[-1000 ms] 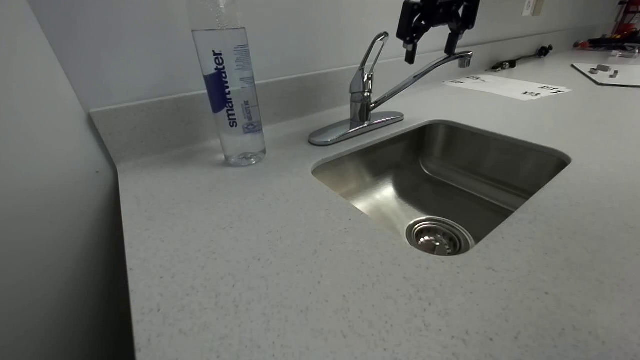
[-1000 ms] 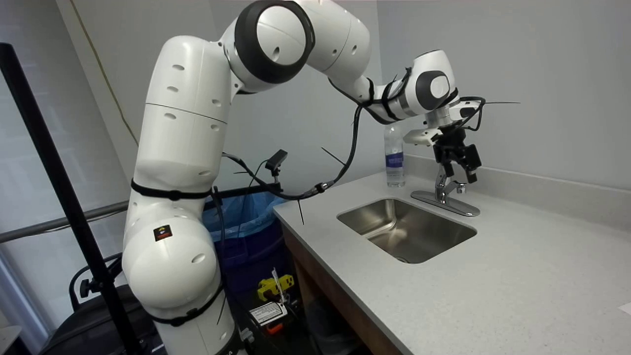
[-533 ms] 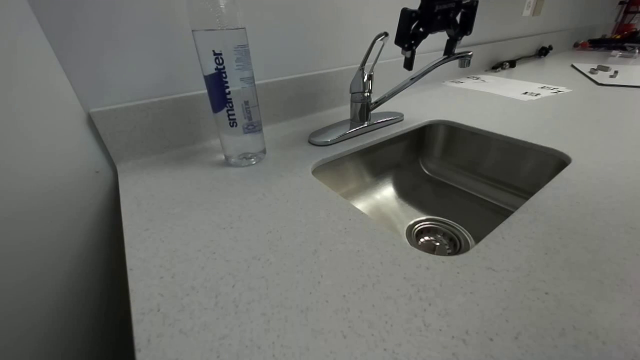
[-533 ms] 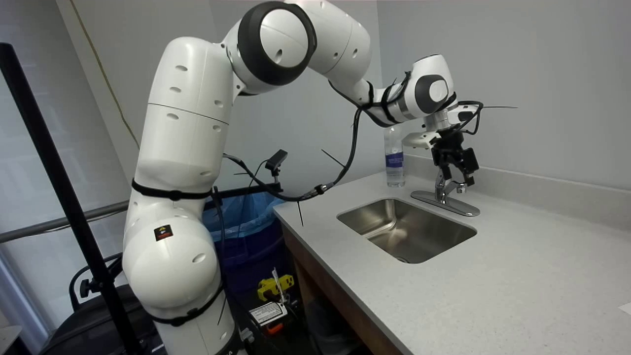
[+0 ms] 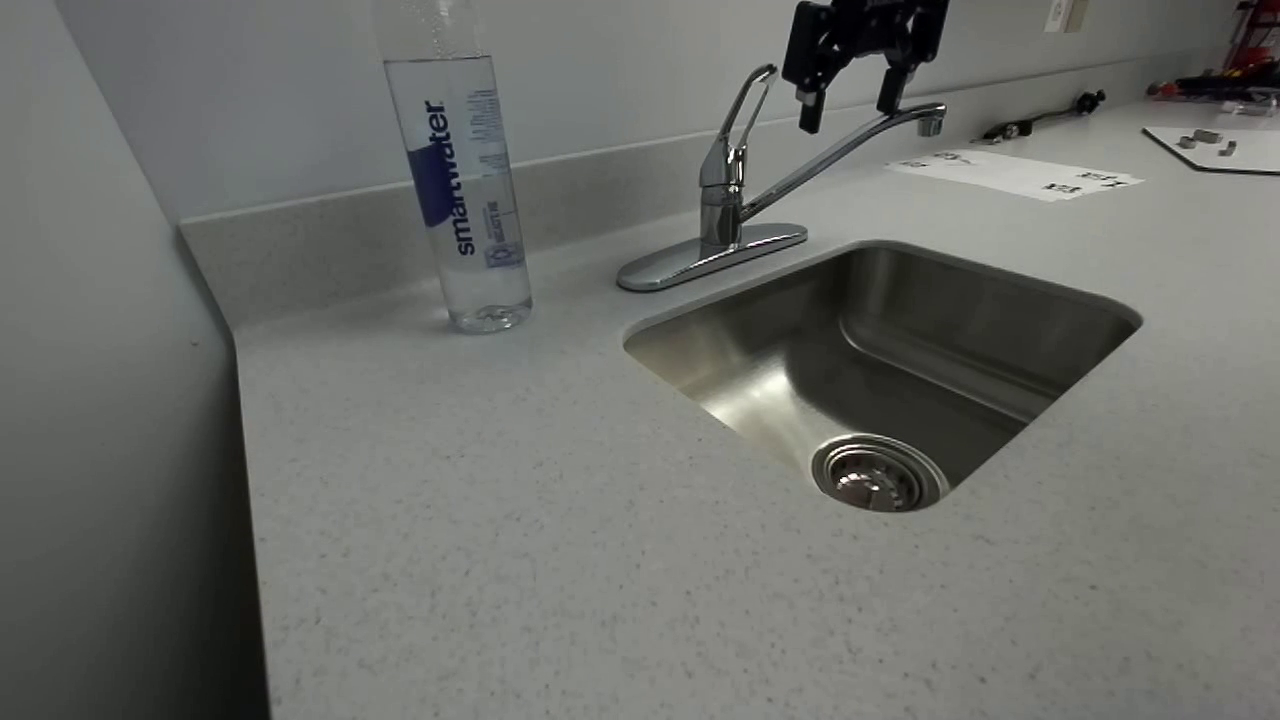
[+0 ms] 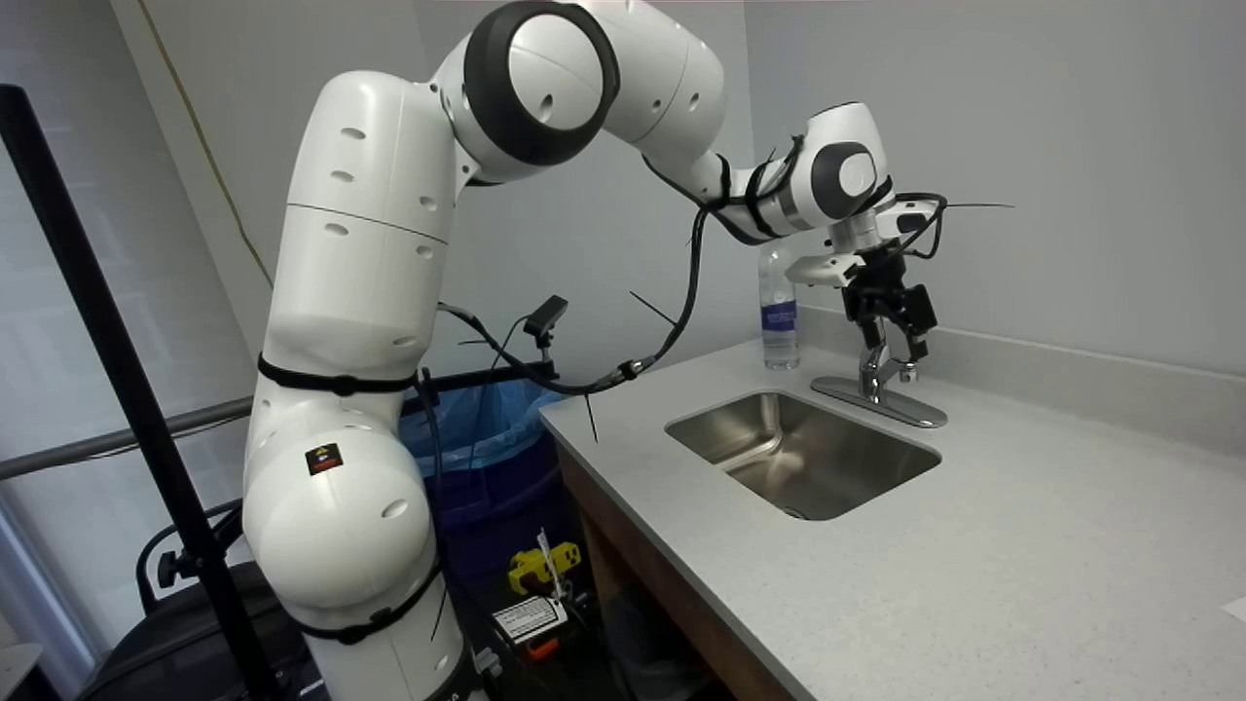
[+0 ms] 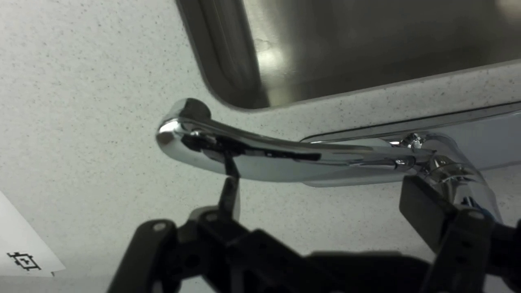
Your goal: Move the spout to the left
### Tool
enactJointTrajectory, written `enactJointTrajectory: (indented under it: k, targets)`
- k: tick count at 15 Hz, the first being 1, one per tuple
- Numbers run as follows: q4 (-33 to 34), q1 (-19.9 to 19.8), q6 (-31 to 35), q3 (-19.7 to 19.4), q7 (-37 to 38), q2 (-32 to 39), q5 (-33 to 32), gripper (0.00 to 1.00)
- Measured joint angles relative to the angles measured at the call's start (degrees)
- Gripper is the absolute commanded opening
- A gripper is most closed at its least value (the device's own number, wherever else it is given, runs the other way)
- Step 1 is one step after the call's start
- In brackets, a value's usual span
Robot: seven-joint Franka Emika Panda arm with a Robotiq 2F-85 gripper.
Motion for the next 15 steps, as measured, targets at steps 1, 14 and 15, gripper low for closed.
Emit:
enactJointTrajectory:
  k: [1,14,15]
  targets:
    - [-0.22,0.00,-0.01,0.11,-0.71,-0.11,0.00,1.00]
    - [-7.25,0.14,-0.01,2.87,-8.02,-4.46,-0.03,1.00]
    - [-8.21,0.20,0.01,3.44,-8.49,-5.14,-0.03,1.00]
